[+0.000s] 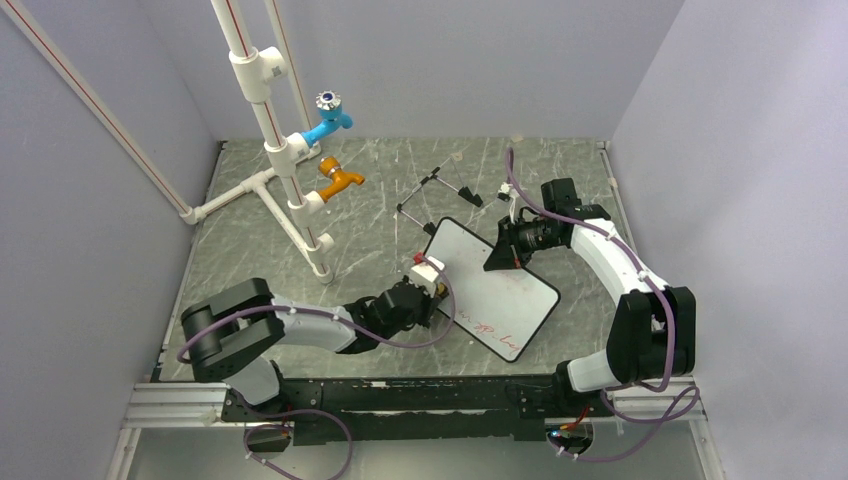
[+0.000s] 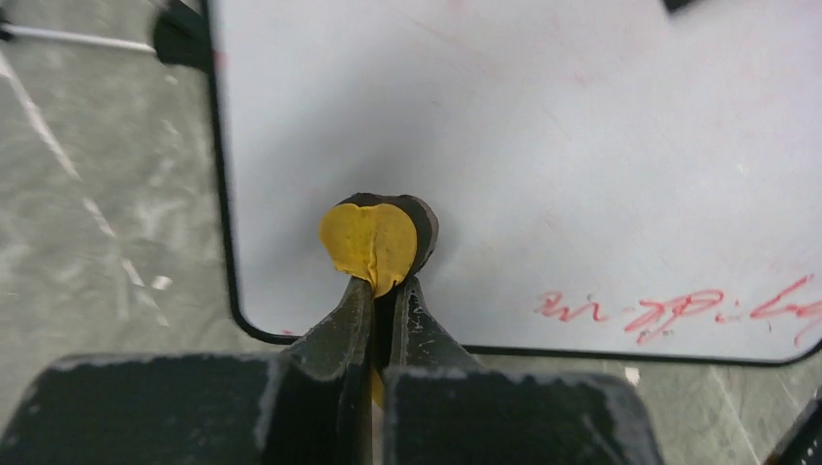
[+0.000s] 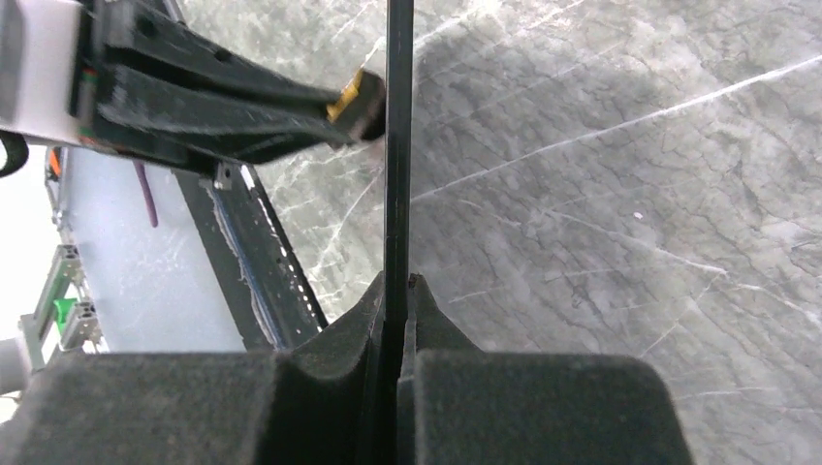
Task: Erase the whiteboard
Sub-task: Erase the center of the board with the whiteboard.
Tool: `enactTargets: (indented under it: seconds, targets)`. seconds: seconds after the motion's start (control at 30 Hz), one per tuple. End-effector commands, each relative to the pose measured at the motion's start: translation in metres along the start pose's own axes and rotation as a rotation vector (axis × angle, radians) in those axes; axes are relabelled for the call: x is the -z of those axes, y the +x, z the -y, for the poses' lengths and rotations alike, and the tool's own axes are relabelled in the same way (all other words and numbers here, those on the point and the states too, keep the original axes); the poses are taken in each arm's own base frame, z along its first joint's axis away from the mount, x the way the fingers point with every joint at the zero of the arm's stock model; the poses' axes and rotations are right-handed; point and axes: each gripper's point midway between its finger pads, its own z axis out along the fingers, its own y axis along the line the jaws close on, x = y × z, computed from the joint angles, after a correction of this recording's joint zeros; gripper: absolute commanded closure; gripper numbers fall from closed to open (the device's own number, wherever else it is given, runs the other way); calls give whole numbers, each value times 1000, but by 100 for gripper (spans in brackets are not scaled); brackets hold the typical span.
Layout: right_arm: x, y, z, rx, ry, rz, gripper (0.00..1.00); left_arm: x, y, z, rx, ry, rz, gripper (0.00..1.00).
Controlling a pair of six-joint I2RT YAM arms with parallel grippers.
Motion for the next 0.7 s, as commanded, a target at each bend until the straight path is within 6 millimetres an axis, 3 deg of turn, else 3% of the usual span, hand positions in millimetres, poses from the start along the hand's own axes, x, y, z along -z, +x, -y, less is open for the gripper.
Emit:
enactTargets:
  seconds: [0.0, 0.1, 0.2, 0.33, 0.67]
  targets:
    - [4, -22, -1, 33, -70, 107, 100, 14, -65, -30, 20, -56, 277, 100]
    - [9, -27, 2, 13, -63, 151, 100, 23, -65, -58, 55, -74, 291, 100]
    - [11, -28, 3, -7, -65, 169, 100, 29, -63, -70, 17, -94, 275, 100]
    - [8, -27, 0, -42, -104, 169, 100, 25, -60, -68, -27, -74, 299, 100]
    - [0, -21, 0, -164, -186, 172, 100, -7, -51, -65, -80, -65, 373, 100]
